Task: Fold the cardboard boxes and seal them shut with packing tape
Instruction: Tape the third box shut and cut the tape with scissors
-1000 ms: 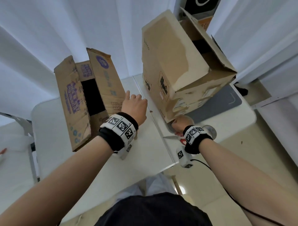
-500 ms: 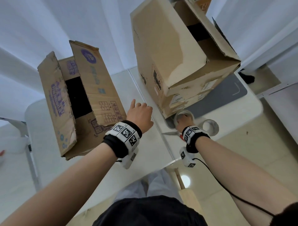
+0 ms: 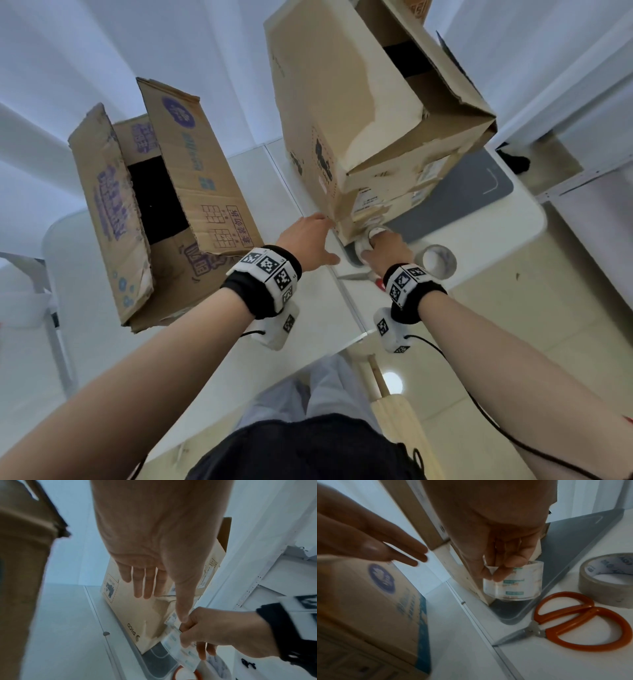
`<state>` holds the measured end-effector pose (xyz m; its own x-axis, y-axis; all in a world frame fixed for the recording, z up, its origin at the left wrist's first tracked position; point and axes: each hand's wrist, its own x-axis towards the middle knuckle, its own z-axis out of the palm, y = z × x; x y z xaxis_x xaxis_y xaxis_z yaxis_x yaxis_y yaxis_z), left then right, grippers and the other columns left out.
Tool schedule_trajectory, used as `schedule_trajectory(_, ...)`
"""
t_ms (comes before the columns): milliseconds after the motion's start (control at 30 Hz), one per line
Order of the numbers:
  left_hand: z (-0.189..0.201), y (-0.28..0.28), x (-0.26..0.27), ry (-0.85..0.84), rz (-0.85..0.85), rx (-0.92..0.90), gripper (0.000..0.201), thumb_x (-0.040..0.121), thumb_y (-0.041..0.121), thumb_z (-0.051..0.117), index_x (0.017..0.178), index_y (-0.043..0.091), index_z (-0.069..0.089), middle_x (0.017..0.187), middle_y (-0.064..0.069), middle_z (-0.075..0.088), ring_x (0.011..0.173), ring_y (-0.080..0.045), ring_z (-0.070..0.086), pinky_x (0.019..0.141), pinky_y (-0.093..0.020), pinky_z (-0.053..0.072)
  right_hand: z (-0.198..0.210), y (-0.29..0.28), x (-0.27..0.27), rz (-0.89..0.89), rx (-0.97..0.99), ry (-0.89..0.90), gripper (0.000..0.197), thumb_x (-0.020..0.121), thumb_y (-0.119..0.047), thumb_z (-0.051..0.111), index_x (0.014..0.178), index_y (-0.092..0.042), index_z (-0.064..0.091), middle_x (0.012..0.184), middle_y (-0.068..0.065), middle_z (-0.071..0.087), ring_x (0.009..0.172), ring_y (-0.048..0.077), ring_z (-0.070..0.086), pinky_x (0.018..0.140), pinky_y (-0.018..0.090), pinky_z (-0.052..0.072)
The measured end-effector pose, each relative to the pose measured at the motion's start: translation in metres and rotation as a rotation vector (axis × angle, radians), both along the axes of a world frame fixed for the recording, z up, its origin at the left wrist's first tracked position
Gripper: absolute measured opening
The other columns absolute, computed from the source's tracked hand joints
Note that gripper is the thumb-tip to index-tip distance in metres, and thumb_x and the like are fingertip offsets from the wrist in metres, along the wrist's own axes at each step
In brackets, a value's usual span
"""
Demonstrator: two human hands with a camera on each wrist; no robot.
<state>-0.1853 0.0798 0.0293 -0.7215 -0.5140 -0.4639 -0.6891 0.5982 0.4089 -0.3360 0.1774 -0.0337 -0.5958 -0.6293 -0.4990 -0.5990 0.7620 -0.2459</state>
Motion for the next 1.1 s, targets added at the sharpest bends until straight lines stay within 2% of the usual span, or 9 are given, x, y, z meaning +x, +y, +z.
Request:
schedule_trajectory(100,0.002,0.005,-0.01,0.03,0.009,0.08,0.087,0.081,0.042,0.078,0.151,0.013,0.036,0.151,-0.006,0.042,0.137,-0.025,0.04,0.108,-0.035,0.036,0.02,0.006,0.005,-0.038,-0.096,-0.188,0.035,0.081,-0.021,0.065,0.059,-0.016,0.038,0.074,0.009,0.054,0.071,0.029,0.066,0.06,0.029,0.048)
schedule_trajectory(233,0.004,0.009,-0.006,0.035,0.074,0.116,0.082,0.071,0.041,0.086,0.14,0.015,0.05,0.134,-0.008,0.053,0.124,-0.027,0.05,0.096,-0.032,0.041,0.052,0.008,0.018,-0.093,-0.283,-0.541,0.008,0.086,-0.006,0.066,0.079,-0.004,0.066,0.062,0.006,0.062,0.049,0.012,0.063,0.042,0.015,0.04)
schedule_trajectory(333,0.011,0.005,0.007,0.067,0.128,0.069,0.068,0.068,0.038,0.087,0.126,0.015,0.059,0.118,-0.005,0.055,0.109,-0.025,0.056,0.087,-0.033,0.047,0.068,0.003,0.03,-0.049,-0.336,-0.699,0.018,0.087,-0.005,0.066,0.094,0.012,0.068,0.072,0.016,0.065,0.051,0.009,0.058,0.049,0.017,0.041)
schedule_trajectory(433,0.022,-0.004,0.025,0.13,0.156,-0.009,0.067,0.069,0.039,0.087,0.128,0.019,0.061,0.116,-0.003,0.056,0.105,-0.024,0.056,0.082,-0.03,0.044,0.076,-0.007,0.042,-0.046,-0.411,-0.763,0.023,0.089,-0.004,0.064,0.093,0.019,0.063,0.076,0.021,0.06,0.049,0.009,0.051,0.049,0.019,0.038)
schedule_trajectory(633,0.057,-0.02,0.053,0.216,0.171,-0.109,0.066,0.079,0.036,0.08,0.137,0.016,0.057,0.126,-0.002,0.056,0.116,-0.024,0.055,0.096,-0.035,0.045,0.101,-0.031,0.063,-0.131,-0.528,-0.876,0.013,0.094,-0.01,0.064,0.081,-0.008,0.069,0.068,0.005,0.054,0.052,0.008,0.043,0.048,0.017,0.033)
schedule_trajectory(767,0.08,-0.027,0.066,0.226,0.142,-0.163,0.091,0.071,0.04,0.086,0.147,0.019,0.041,0.138,-0.001,0.047,0.122,-0.024,0.051,0.099,-0.038,0.045,0.127,-0.055,0.074,-0.165,-0.609,-0.896,0.02,0.096,-0.028,0.064,0.086,-0.011,0.069,0.073,0.001,0.058,0.064,0.012,0.05,0.064,0.025,0.041)
schedule_trajectory(867,0.098,-0.038,0.073,0.258,0.173,-0.211,0.095,0.065,0.044,0.088,0.144,0.018,0.041,0.134,-0.001,0.048,0.12,-0.022,0.05,0.095,-0.035,0.045,0.151,-0.074,0.084,-0.159,-0.625,-0.975,0.027,0.1,-0.029,0.057,0.096,-0.006,0.07,0.084,0.007,0.069,0.077,0.02,0.063,0.072,0.031,0.052)
schedule_trajectory(967,0.116,-0.054,0.08,0.271,0.21,-0.234,0.095,0.062,0.051,0.087,0.14,0.018,0.046,0.126,0.0,0.053,0.114,-0.019,0.052,0.095,-0.034,0.045,0.168,-0.091,0.091,-0.135,-0.618,-1.005,0.036,0.102,-0.029,0.054,0.114,0.003,0.066,0.096,0.014,0.069,0.083,0.025,0.066,0.074,0.035,0.055)
schedule_trajectory(1100,0.133,-0.08,0.09,0.29,0.254,-0.203,0.085,0.061,0.058,0.085,0.132,0.019,0.058,0.117,0.004,0.064,0.109,-0.015,0.058,0.09,-0.03,0.045,0.182,-0.11,0.093,-0.074,-0.599,-0.989,0.031,0.101,-0.03,0.056,0.11,-0.002,0.068,0.093,0.012,0.071,0.076,0.021,0.068,0.064,0.028,0.056)
